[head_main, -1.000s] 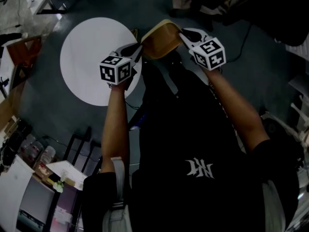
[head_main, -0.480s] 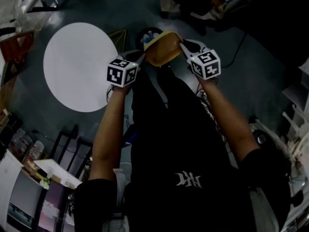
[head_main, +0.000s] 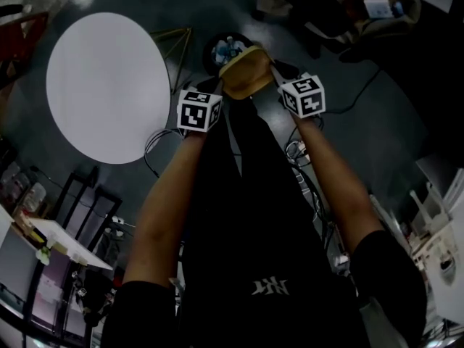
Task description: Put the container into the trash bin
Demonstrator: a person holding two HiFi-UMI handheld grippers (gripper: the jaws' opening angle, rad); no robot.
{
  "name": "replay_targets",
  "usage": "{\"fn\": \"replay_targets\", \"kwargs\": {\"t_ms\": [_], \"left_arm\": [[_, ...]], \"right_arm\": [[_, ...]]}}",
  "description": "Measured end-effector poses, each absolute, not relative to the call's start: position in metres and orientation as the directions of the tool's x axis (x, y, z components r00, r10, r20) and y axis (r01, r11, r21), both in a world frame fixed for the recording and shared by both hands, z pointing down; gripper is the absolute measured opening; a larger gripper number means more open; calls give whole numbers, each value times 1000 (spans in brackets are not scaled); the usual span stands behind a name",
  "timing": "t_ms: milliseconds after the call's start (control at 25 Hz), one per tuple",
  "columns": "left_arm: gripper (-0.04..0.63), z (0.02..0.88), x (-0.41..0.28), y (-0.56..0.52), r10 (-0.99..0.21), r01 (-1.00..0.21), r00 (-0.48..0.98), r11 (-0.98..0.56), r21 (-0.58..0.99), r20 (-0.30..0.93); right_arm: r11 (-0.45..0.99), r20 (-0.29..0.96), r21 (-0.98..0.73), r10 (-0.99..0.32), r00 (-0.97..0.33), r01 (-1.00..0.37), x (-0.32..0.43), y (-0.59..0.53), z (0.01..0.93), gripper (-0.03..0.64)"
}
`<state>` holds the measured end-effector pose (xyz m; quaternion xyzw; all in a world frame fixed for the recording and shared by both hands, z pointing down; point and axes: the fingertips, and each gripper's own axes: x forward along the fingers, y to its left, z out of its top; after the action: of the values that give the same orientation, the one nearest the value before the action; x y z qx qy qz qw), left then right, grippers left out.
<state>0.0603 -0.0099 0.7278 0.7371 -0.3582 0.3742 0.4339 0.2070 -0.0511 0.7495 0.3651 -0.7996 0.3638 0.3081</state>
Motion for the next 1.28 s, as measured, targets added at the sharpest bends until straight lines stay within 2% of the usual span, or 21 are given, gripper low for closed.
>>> {"fn": "replay_targets", "kwargs": {"t_ms": [560, 1040, 1280], "left_arm": [[17, 835, 32, 7, -243, -936, 325, -218, 275, 914], [15, 928, 20, 19, -235, -944, 315, -174, 278, 920], [16, 951, 22, 12, -263, -946, 321, -139, 294, 910]], "right_arm": [[467, 807, -372, -264, -528, -802, 180, -44, 853, 54], [491, 850, -345, -198, -488, -800, 170, -29, 951, 54], [450, 862, -342, -200, -466, -825, 170, -32, 982, 54]]}}
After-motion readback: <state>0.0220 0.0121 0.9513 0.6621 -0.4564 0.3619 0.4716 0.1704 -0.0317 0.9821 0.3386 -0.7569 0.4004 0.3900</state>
